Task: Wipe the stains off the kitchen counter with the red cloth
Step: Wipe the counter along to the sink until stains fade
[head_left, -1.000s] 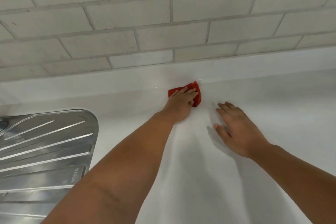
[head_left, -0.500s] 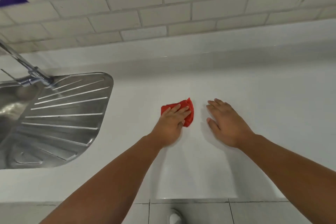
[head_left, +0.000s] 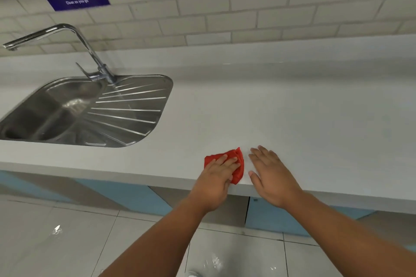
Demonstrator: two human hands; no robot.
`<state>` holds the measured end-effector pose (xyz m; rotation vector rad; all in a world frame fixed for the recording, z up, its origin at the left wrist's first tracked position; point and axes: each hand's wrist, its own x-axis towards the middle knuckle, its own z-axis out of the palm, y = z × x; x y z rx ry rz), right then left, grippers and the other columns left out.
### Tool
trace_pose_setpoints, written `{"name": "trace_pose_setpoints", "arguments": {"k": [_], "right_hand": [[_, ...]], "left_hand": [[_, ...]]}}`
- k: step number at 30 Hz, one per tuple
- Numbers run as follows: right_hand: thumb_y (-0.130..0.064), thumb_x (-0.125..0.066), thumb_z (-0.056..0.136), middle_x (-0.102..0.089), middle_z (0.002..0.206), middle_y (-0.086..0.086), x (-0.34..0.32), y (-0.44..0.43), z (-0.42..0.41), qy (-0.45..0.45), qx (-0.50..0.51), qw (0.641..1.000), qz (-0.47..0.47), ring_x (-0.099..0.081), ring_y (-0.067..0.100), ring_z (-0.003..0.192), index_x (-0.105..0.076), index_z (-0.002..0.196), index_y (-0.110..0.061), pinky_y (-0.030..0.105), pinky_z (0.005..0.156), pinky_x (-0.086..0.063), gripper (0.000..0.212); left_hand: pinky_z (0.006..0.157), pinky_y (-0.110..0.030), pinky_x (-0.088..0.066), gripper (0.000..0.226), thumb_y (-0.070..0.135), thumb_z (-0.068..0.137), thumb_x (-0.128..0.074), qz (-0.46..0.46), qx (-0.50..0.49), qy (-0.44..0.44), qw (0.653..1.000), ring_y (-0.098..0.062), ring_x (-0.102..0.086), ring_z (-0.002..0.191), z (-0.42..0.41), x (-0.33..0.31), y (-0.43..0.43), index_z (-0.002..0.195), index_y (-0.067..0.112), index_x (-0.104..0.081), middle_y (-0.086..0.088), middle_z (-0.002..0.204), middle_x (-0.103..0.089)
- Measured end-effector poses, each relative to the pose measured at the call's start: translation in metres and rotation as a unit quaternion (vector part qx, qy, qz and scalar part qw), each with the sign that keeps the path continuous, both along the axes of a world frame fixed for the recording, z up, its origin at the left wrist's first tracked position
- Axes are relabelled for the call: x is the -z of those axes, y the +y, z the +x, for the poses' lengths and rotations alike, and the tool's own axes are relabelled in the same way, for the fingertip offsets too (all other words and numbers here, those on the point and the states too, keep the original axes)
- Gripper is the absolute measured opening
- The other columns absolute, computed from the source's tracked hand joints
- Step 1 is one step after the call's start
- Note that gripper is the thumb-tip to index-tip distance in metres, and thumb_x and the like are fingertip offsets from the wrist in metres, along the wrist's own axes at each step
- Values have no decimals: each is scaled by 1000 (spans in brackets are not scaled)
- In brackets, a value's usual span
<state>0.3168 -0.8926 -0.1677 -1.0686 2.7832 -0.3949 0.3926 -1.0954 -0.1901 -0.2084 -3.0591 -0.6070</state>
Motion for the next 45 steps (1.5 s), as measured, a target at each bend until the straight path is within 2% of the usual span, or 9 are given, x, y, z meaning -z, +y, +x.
{"name": "trace_pose_setpoints", "arguments": {"k": [9, 13, 17, 19, 22, 26, 32, 38, 45], "right_hand": [[-53, 3, 87, -13, 163, 2, -4, -74, 29, 5, -13, 1000, 12, -2, 17, 150, -19, 154, -13, 32, 119, 7, 81], [-52, 1, 89, -12, 163, 3, -2, -119, 38, 9, -12, 1000, 17, -2, 18, 150, -18, 154, -13, 33, 119, 6, 78], [-54, 3, 88, -7, 163, 1, 1, -144, 47, 15, -3, 999, 31, 2, 17, 150, -13, 155, -14, 35, 121, 5, 79], [-54, -5, 93, -1, 164, 0, 2, -150, 51, 22, 10, 999, 34, 5, 16, 150, -8, 155, -15, 35, 121, 5, 73], [-57, -18, 97, 0, 164, 1, 3, -154, 50, 34, 24, 999, 32, 5, 17, 150, -8, 156, -15, 36, 121, 3, 74], [-66, -19, 93, 4, 163, 0, 7, -156, 44, 37, 10, 997, 69, 9, 16, 149, -6, 156, -16, 36, 121, 7, 81], [-69, -10, 91, 3, 164, 1, 7, -174, 25, 59, 29, 994, 88, 11, 16, 149, -5, 156, -16, 40, 119, 5, 84], [-66, -12, 93, -2, 164, 2, 9, -178, 3, 62, 58, 993, 77, 7, 17, 150, -10, 155, -14, 40, 122, 3, 81], [-64, -12, 94, 1, 164, 0, 12, -190, -9, 42, 61, 994, 75, 10, 15, 149, -5, 156, -15, 36, 121, 7, 79]], "left_hand": [[121, -44, -20, 51, 27, 101, -36, -63, -206, -14, 976, -24, -21, 148, 50, -2, -146, 151, 19, -32, -1, 159, -28], [121, -45, -19, 51, 30, 103, -31, -83, -269, -27, 959, -25, -18, 149, 70, -5, -210, 153, 17, -29, -3, 161, -25], [120, -43, -21, 50, 34, 103, -31, -100, -303, -30, 947, -26, -26, 145, 68, -6, -226, 151, 19, -35, -1, 158, -32], [119, -43, -23, 53, 38, 101, -27, -99, -317, -20, 943, -27, -32, 141, 59, -6, -219, 148, 18, -41, -1, 155, -38], [120, -42, -20, 60, 41, 97, -21, -92, -212, -3, 973, -28, -32, 142, 41, -4, -204, 146, 16, -45, -2, 153, -41], [124, -42, -6, 57, 42, 103, -18, -106, -57, -26, 992, -17, -4, 152, 32, -3, -209, 155, 22, -23, 4, 164, -14], [123, -43, -4, 58, 42, 104, -23, -110, -85, -31, 990, -21, -3, 152, -17, -3, -234, 157, 21, -16, 1, 165, -8], [123, -44, -5, 56, 37, 104, -24, -114, -81, -47, 989, -22, -3, 151, -75, -4, -244, 156, 19, -14, 1, 165, -8], [123, -41, -11, 56, 40, 102, -26, -56, -28, -22, 998, -18, -9, 151, -32, 8, -263, 155, 23, -23, 5, 164, -12]]}}
